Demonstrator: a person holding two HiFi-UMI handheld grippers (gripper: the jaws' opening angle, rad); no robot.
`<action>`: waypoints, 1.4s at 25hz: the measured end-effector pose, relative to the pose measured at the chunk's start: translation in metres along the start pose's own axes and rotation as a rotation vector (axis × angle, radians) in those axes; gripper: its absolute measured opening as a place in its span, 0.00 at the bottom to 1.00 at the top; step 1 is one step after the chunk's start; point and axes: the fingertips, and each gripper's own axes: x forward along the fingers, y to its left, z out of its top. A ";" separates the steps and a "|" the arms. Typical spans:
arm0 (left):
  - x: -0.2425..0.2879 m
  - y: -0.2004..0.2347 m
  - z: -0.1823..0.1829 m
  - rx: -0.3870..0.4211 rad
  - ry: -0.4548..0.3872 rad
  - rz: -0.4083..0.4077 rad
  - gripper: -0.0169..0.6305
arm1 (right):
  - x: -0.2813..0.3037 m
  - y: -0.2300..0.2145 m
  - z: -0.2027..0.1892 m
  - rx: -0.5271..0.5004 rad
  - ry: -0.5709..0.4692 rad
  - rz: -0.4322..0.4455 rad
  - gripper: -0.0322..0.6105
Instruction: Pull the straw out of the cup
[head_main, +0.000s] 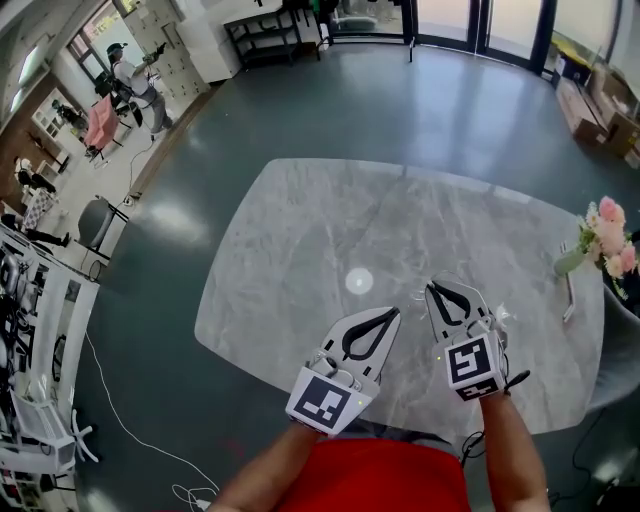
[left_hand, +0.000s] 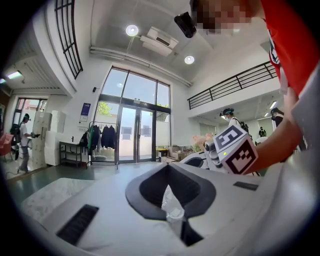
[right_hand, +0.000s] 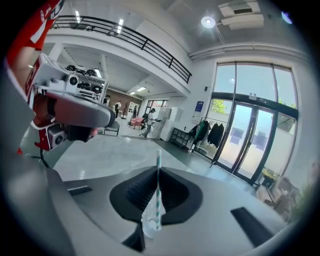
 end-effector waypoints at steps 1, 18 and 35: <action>0.001 -0.001 0.001 0.000 -0.002 -0.004 0.04 | -0.007 -0.004 0.005 0.019 -0.020 -0.013 0.09; 0.006 -0.032 0.047 0.046 -0.060 -0.077 0.04 | -0.144 -0.081 0.079 0.435 -0.394 -0.162 0.09; -0.008 -0.058 0.086 0.109 -0.106 -0.116 0.04 | -0.220 -0.078 0.081 0.477 -0.499 -0.241 0.08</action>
